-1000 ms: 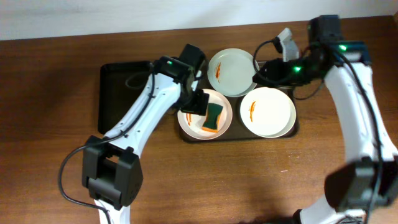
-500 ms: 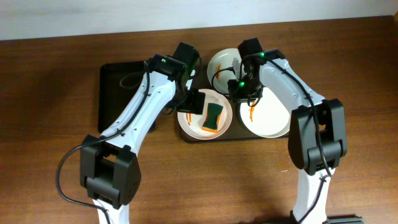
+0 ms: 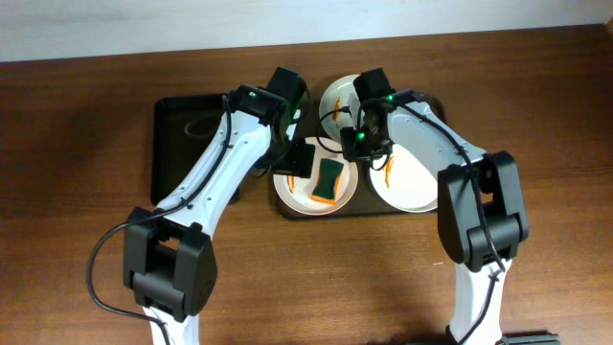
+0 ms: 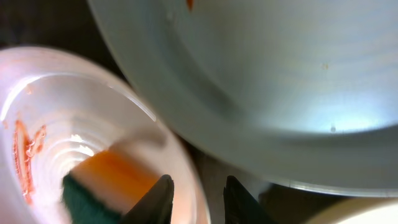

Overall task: Clean dirty plates on tray and stack at the side
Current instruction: 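Grasp the rim of the front-left plate with the right gripper, then scrub the front-left plate with the sponge in the left gripper, then return the sponge to the black tray with the left gripper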

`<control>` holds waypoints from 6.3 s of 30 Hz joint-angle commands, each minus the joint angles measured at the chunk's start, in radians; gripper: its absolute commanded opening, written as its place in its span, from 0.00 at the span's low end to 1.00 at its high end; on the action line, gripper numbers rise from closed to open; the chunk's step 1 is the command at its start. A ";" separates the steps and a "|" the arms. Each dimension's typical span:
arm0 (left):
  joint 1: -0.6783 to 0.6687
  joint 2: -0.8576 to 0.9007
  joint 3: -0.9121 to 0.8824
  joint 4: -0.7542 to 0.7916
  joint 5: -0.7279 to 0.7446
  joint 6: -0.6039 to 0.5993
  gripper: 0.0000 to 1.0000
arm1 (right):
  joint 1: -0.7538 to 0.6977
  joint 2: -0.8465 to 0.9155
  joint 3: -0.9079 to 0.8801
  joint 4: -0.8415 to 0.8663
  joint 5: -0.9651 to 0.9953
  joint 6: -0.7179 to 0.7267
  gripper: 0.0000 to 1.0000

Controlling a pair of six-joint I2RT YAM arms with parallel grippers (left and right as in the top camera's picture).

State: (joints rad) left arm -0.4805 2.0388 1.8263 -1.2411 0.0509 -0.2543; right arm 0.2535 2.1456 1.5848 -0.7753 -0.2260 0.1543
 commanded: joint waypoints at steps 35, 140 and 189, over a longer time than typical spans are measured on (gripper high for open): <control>-0.106 0.112 -0.312 0.628 0.112 0.034 0.42 | -0.070 0.006 -0.048 0.009 -0.028 0.116 0.17; -0.006 0.291 0.169 0.209 -0.041 -0.176 0.00 | -0.070 0.006 -0.048 -0.020 -0.031 0.116 0.23; 0.476 -0.029 0.153 0.110 0.095 0.080 1.00 | 0.153 -0.081 0.519 -0.613 0.781 0.082 0.04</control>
State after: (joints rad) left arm -0.0051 2.0754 1.9568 -1.1263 0.1318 -0.1493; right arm 0.3466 2.0857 2.0785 -1.3781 0.3355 0.2394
